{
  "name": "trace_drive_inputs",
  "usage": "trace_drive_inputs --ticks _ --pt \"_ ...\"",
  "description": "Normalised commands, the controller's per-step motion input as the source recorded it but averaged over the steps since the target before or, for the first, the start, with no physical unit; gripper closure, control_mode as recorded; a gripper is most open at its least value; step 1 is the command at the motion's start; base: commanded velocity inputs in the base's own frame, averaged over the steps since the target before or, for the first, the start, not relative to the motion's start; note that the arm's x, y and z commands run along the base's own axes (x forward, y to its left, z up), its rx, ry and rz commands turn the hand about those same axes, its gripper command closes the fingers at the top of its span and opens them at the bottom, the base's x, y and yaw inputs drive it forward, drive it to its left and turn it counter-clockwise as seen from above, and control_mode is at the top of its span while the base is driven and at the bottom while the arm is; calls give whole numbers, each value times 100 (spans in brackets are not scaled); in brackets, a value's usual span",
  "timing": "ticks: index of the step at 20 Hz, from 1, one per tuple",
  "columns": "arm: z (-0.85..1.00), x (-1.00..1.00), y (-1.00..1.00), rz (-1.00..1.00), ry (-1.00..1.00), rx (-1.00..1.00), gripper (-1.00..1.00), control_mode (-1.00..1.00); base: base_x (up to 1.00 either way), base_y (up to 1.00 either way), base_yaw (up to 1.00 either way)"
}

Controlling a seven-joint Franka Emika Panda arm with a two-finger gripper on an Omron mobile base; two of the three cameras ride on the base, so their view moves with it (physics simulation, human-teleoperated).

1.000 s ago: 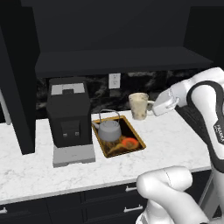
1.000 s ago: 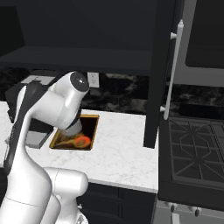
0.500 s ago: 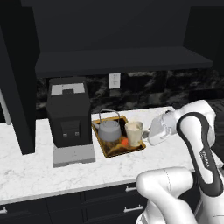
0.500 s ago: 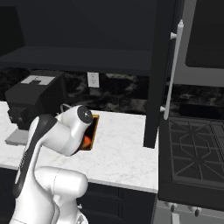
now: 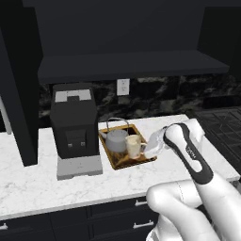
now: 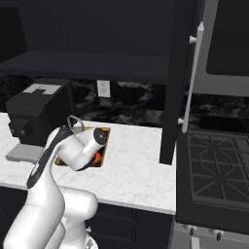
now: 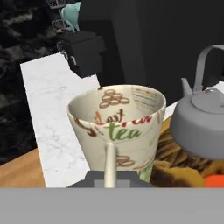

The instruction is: Pick the kettle from the counter and place it on the tray. Then pick the mug from the cabinet and place it on the tray. Then close the cabinet doors.

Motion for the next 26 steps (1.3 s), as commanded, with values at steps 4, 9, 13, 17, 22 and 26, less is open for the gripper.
trace_drive_inputs --ticks 4,9,13,17,22,26 --pt "-57 100 -2 21 14 0 100 -100 0 0 0" --pt "-49 80 0 21 21 0 100 -100 0 0 0" --pt "-43 74 0 18 0 3 100 -100 0 0 0" --pt "-34 53 0 13 -7 4 100 -100 0 0 0" --pt "-42 32 5 10 0 2 100 -100 0 0 0" --pt "-27 -2 5 7 0 0 100 -100 0 0 0"
